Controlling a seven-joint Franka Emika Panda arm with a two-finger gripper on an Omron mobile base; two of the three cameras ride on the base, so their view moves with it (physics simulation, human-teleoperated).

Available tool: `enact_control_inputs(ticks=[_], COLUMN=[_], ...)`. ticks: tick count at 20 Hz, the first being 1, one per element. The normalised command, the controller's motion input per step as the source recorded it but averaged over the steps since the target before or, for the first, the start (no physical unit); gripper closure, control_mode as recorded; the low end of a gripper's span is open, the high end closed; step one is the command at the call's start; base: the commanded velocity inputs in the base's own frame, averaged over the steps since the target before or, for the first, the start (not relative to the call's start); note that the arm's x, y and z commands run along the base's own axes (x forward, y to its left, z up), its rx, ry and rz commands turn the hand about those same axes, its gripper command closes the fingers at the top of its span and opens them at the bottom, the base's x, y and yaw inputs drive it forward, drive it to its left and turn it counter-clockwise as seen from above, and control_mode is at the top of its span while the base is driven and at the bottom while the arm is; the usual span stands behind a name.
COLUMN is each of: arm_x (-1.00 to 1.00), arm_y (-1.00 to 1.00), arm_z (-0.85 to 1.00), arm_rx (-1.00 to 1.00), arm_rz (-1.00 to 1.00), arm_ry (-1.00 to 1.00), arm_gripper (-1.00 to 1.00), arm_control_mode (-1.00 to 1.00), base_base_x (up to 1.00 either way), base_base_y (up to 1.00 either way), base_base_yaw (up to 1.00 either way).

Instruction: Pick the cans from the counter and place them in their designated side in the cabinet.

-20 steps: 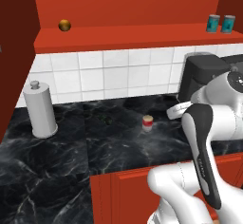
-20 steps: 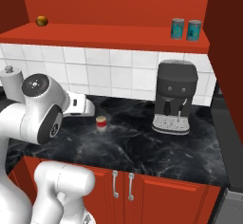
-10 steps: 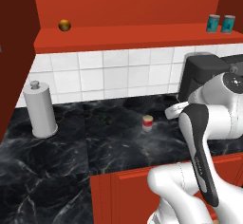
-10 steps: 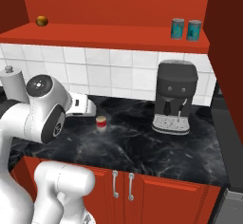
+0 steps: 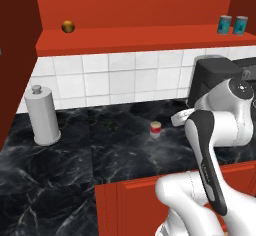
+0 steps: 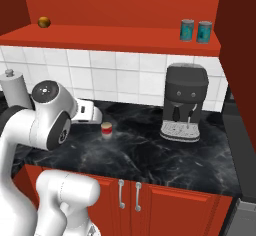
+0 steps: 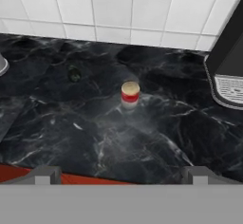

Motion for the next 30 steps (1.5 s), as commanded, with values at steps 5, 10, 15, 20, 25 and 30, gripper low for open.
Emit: enact_control_inputs(ticks=[5, 10, 15, 20, 25, 30], arm_x=[0.18, 0.16, 0.17, 0.17, 0.11, 0.12], arm_y=[0.03, 0.01, 0.03, 0.02, 0.00, 0.00], arm_z=[-0.11, -0.11, -0.11, -0.12, -0.13, -0.14], arm_rx=[0.03, 0.04, 0.00, 0.00, 0.00, 0.00], arm_rz=[-0.03, -0.02, 0.00, 0.00, 0.00, 0.00], arm_ry=[0.05, 0.06, 0.02, 0.00, -0.02, -0.03], arm_gripper=[-1.00, -1.00, -1.00, -1.00, -1.00, -1.00], arm_control_mode=[-1.00, -1.00, -1.00, -1.00, -1.00, -1.00], base_base_x=[0.00, 0.00, 0.00, 0.00, 0.00, 0.00], base_base_y=[0.00, 0.00, 0.00, 0.00, 0.00, 0.00], base_base_yaw=[0.00, 0.00, 0.00, 0.00, 0.00, 0.00])
